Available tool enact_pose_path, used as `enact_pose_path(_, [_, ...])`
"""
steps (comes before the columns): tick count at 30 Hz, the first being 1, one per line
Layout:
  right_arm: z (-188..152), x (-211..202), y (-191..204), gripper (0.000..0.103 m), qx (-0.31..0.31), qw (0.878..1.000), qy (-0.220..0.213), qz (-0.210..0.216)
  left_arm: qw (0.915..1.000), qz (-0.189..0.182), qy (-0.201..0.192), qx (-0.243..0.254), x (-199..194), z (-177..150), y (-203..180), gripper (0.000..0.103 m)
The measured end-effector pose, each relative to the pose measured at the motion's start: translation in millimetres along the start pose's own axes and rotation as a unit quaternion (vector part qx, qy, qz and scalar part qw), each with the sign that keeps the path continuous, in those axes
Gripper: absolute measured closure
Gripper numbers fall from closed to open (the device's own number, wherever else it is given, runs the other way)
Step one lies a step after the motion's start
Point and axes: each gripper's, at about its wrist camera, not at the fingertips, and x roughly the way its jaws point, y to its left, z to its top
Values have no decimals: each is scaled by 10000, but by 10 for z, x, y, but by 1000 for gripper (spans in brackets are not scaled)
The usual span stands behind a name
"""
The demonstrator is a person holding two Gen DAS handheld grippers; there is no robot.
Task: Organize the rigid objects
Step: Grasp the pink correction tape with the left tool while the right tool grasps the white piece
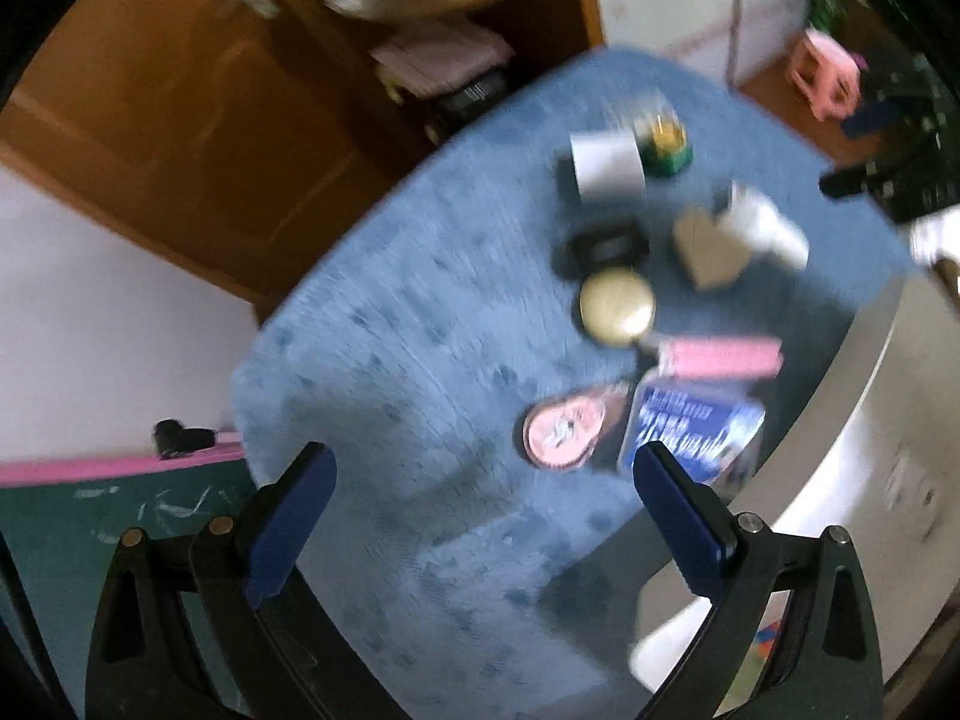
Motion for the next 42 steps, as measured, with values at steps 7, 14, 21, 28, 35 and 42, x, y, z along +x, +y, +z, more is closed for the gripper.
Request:
enact_pose_path(7, [44, 669, -2, 28, 206, 9971, 692, 244, 9957, -464, 561, 570, 607, -47, -43, 4])
enact_pose_path(14, [65, 1001, 39, 28, 279, 9942, 1016, 220, 9895, -629, 843, 987, 936, -76, -158, 4])
enact_pose_path(21, [62, 1127, 159, 28, 310, 9925, 1122, 360, 9885, -731, 877, 988, 1105, 45, -196, 4])
enact_pose_path(28, [97, 1286, 283, 29, 349, 9915, 1222, 263, 9887, -733, 683, 1113, 1110, 220, -293, 6])
enact_pose_path(35, [124, 1325, 290, 32, 360, 9914, 1228, 274, 9842, -1117, 1005, 935, 1263, 255, -297, 21])
enact_pose_path(42, [140, 1288, 395, 46, 284, 9918, 1216, 277, 9828, -1561, 965, 223, 1221, 225, -157, 48])
